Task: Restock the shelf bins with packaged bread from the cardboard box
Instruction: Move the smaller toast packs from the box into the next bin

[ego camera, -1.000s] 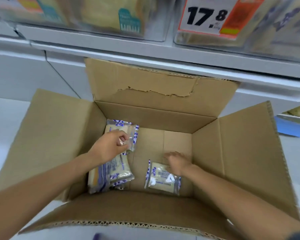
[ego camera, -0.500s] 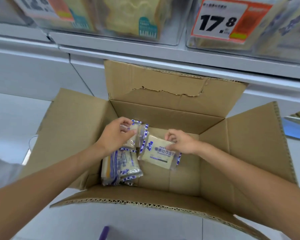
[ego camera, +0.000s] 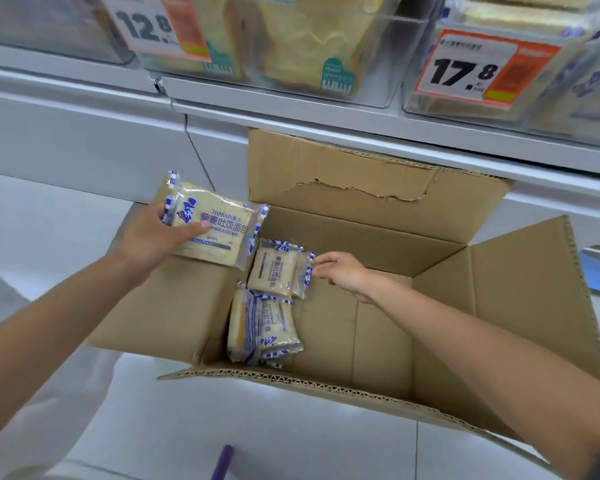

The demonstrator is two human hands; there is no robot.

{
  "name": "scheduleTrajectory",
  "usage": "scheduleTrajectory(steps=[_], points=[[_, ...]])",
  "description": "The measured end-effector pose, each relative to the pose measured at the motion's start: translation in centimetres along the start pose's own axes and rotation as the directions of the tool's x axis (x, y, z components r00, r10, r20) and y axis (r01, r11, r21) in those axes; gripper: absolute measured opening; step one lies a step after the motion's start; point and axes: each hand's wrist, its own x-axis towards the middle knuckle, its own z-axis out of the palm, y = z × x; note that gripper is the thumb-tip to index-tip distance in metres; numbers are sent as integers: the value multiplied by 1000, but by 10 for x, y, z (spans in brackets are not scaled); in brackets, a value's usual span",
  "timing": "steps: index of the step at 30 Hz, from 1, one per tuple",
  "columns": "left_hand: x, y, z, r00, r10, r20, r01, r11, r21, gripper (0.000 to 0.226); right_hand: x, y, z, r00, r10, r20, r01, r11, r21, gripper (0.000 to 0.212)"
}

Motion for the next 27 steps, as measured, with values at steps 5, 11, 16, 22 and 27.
scheduleTrajectory(steps=[5, 11, 16, 22, 27], points=[[-3, -15, 3, 1000, -19, -20, 20, 1000, 18, 31, 33, 9, 51, 990, 114, 81, -117, 993, 33, 67], [-2, -27, 0, 999, -40, -22, 40, 999, 11, 32, 60, 15, 81, 991, 130, 13, -130, 981, 143, 21], [-2, -25, 1, 1000, -29, -3, 29, 997, 74, 32, 42, 9, 69, 999, 47, 2, -47, 989, 139, 31], [-15, -9, 26, 999, 25, 48, -30, 992, 121, 21, -26, -5, -15, 990, -136, -48, 137, 991, 3, 31], [-31, 20, 61, 994, 75, 81, -80, 995, 59, 20, -84, -29, -77, 963, -267, -39, 264, 962, -77, 39]])
